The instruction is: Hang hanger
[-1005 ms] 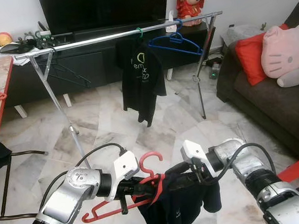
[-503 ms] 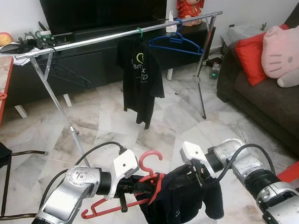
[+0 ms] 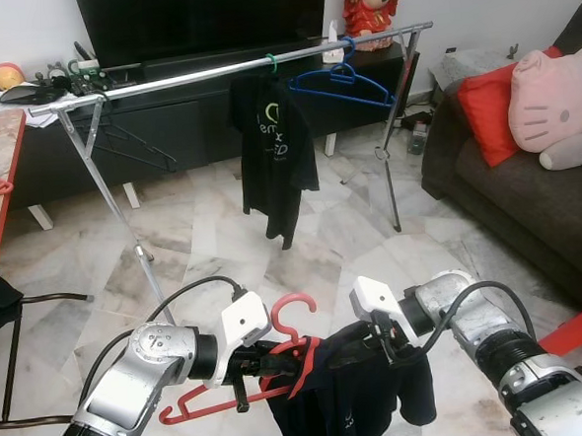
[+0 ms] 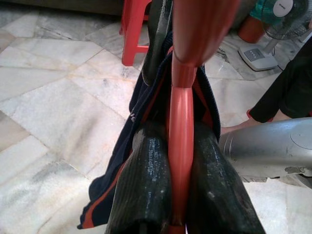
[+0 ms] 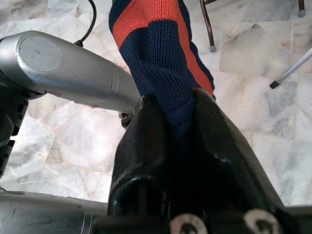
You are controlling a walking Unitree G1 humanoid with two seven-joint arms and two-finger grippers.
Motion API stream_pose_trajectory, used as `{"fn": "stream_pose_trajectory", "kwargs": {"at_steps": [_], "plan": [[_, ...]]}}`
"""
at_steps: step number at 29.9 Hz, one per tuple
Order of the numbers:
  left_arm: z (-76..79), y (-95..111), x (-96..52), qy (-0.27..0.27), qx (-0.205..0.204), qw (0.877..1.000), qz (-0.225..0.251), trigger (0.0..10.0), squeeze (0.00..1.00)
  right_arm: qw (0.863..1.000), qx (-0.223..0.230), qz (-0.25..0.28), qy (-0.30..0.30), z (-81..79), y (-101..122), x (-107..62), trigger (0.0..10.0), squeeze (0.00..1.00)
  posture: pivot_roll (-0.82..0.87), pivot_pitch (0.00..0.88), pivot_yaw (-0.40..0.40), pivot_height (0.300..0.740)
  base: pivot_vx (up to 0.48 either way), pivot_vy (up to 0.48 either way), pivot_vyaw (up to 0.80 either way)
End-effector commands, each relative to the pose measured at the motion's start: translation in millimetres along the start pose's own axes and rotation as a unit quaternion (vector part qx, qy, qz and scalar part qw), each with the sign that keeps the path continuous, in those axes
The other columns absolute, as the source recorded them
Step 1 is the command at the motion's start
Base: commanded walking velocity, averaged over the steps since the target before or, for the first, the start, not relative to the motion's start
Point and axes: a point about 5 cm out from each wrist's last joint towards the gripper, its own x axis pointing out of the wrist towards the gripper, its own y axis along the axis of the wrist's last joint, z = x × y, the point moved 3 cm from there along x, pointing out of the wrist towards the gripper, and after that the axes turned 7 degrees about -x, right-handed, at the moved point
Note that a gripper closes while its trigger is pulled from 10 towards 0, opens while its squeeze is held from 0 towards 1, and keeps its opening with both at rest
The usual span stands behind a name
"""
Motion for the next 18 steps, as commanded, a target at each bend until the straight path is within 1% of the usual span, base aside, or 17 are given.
{"fn": "stream_pose_trajectory", "kwargs": {"at_steps": [1, 4, 5, 6, 7, 16, 18], "plan": [[-7.0, 12, -2.1, 0.022, 0.023, 0.999, 0.016, 10.0, 0.00, 1.000, -0.004, 0.008, -0.018, 6.3, 6, -2.8, 0.0, 0.00, 0.02, 0.000, -0.100, 0.740, 0.000, 0.000, 0.00], [-6.7, 12, -2.2, 0.019, 0.020, 0.999, 0.016, 10.0, 0.00, 1.000, -0.004, 0.008, -0.020, 6.9, 6, -3.6, 0.0, 0.00, 0.02, 0.000, -0.099, 0.740, 0.000, 0.000, 0.00], [-6.5, 12, -2.1, 0.017, 0.019, 1.000, 0.015, 10.0, 0.42, 1.000, -0.004, 0.007, -0.020, 6.9, 6, -3.8, 0.0, 0.00, 0.02, 0.000, -0.099, 0.740, 0.000, 0.000, 0.00], [-6.4, 11, -2.0, 0.016, 0.018, 1.000, 0.015, 10.0, 0.76, 1.000, -0.004, 0.006, -0.020, 6.9, 6, -4.0, 0.0, 0.00, 0.02, 0.000, -0.099, 0.740, 0.000, 0.000, 0.00], [-6.5, 11, -2.0, 0.016, 0.018, 1.000, 0.016, 10.0, 1.00, 1.000, -0.004, 0.006, -0.020, 6.8, 6, -4.1, 0.0, 0.00, 0.02, 0.000, -0.099, 0.740, 0.000, 0.000, 0.00], [-5.0, 10, -4.1, 0.008, 0.014, 1.000, 0.013, 10.0, 1.00, 1.000, -0.003, -0.013, -0.025, 5.4, -2, -2.9, 0.0, 0.00, 0.02, 0.000, -0.098, 0.740, 0.000, 0.000, 0.00], [-4.7, 8, -6.8, 0.006, 0.014, 1.000, 0.006, 10.0, 1.00, 0.999, -0.003, -0.028, -0.026, 4.5, -6, -3.2, 0.0, 0.00, 0.02, 0.000, -0.098, 0.740, 0.000, 0.000, 0.00]]}}
